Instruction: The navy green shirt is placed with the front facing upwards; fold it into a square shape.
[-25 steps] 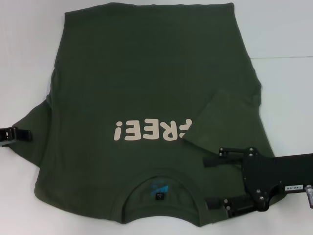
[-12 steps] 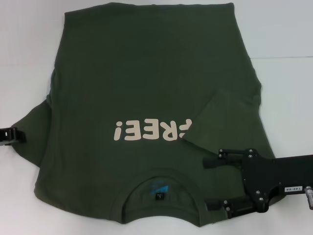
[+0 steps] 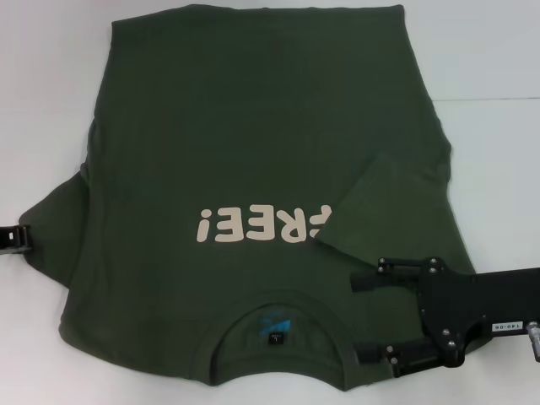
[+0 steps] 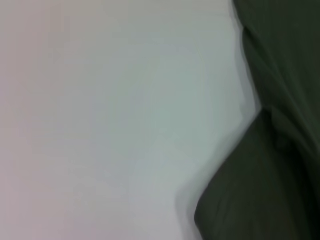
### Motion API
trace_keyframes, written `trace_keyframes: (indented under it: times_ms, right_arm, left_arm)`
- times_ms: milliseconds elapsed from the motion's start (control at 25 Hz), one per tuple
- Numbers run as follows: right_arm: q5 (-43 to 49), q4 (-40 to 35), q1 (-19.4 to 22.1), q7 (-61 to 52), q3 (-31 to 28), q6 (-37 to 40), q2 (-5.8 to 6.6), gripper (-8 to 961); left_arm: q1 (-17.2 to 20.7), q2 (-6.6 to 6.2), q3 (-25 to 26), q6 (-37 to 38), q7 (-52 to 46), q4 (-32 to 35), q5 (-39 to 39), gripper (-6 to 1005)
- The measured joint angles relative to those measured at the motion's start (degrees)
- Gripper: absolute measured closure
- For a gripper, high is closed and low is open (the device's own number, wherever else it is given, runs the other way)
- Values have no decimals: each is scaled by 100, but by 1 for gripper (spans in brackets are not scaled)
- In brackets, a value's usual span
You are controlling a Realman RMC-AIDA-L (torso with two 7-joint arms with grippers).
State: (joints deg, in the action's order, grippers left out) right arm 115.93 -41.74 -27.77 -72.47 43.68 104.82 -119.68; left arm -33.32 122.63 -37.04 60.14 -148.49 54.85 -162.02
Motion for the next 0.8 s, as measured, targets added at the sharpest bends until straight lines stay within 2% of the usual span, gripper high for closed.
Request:
trace_keyframes:
  times_ms: [320, 800]
  right_arm:
    - [0, 0, -4, -13, 0, -2, 6, 38]
    - [0, 0, 2, -13, -53, -60, 6, 42]
  left_arm:
    - [-11, 15, -50, -2, 9, 22, -12, 947]
    - [120, 122, -554, -11, 11, 473, -152, 958]
